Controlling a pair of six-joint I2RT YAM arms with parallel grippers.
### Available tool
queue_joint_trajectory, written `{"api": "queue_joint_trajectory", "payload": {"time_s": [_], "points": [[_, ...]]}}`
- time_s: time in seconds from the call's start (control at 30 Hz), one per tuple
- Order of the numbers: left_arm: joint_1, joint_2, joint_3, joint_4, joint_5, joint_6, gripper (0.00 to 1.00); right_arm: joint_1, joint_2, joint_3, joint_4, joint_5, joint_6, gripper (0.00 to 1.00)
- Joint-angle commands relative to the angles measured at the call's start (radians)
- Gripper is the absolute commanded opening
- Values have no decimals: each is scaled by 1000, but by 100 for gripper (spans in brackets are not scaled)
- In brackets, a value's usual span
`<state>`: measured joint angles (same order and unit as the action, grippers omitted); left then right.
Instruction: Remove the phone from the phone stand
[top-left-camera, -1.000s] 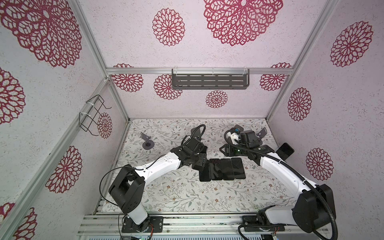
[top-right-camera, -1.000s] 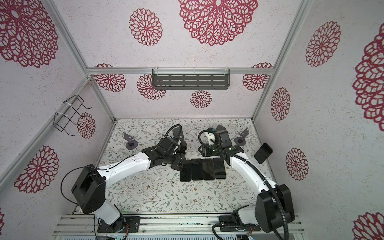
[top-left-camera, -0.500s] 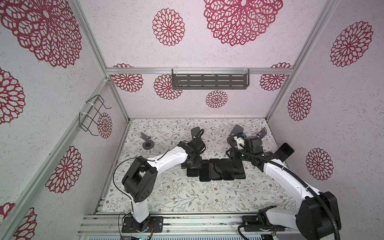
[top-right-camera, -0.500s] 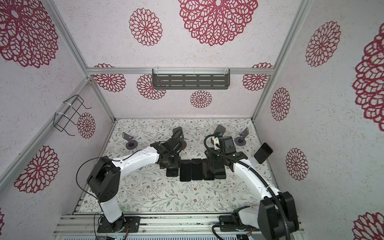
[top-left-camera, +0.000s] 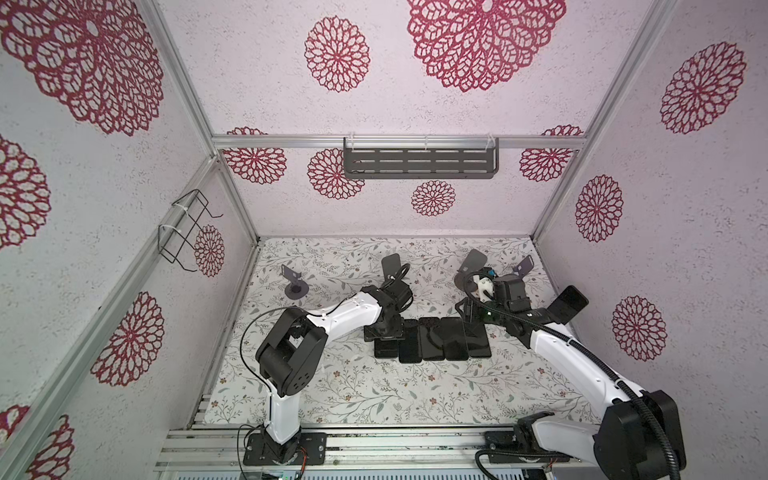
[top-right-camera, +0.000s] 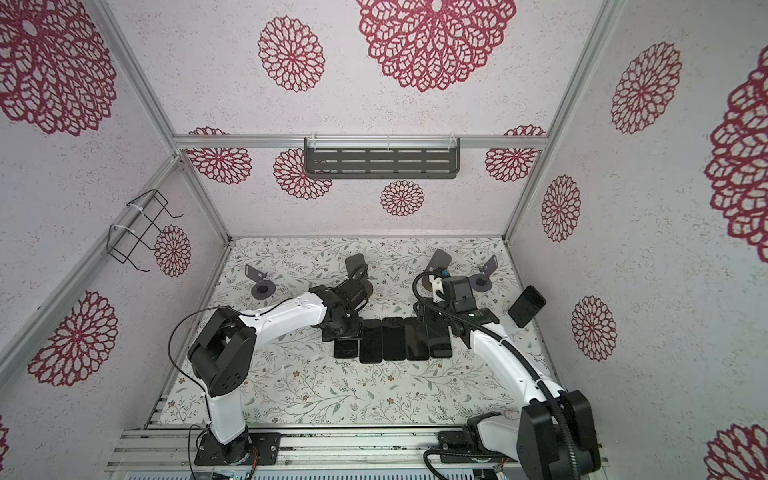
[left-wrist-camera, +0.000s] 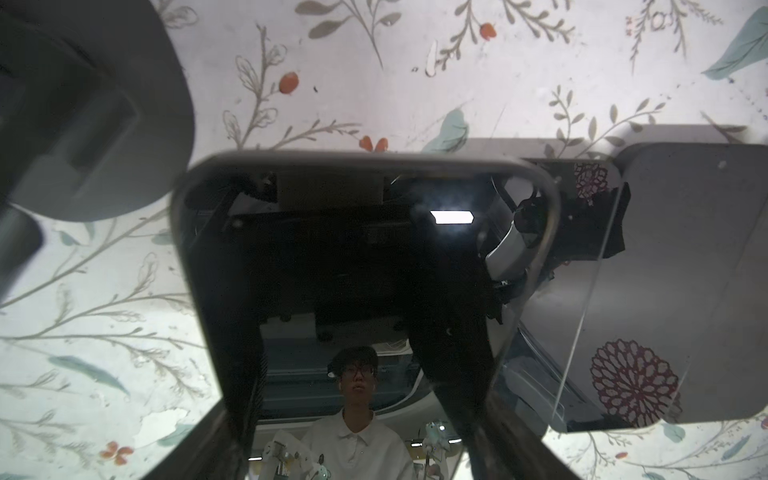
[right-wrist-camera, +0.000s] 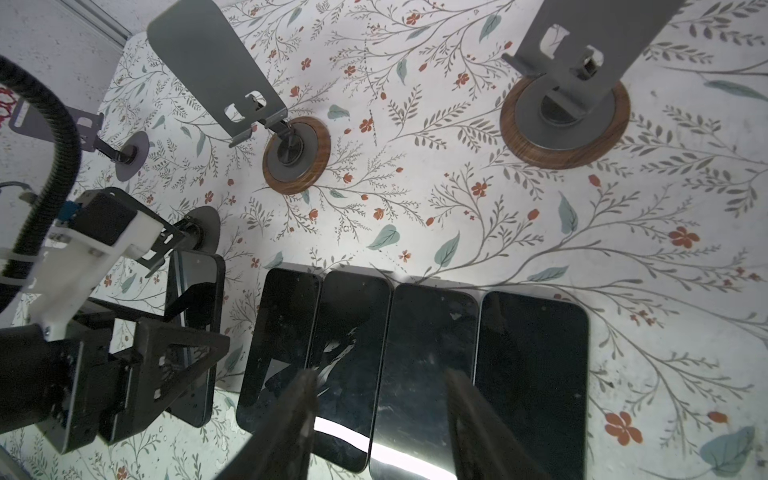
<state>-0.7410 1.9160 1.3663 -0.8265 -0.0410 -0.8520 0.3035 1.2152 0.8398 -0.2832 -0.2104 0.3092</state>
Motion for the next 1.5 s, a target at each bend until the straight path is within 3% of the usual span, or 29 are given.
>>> {"api": "queue_joint_trajectory", "payload": {"time_s": [0.0, 0.93, 1.47], "points": [[9, 6, -19, 51, 33, -31, 46, -4, -24, 6, 24, -14, 15, 54], [32, 77, -41, 79, 53, -29, 61, -5, -7, -11, 45, -29, 22, 53], [40, 98, -32, 73, 87, -1, 93, -5, -13, -4, 35, -19, 19, 53]]}}
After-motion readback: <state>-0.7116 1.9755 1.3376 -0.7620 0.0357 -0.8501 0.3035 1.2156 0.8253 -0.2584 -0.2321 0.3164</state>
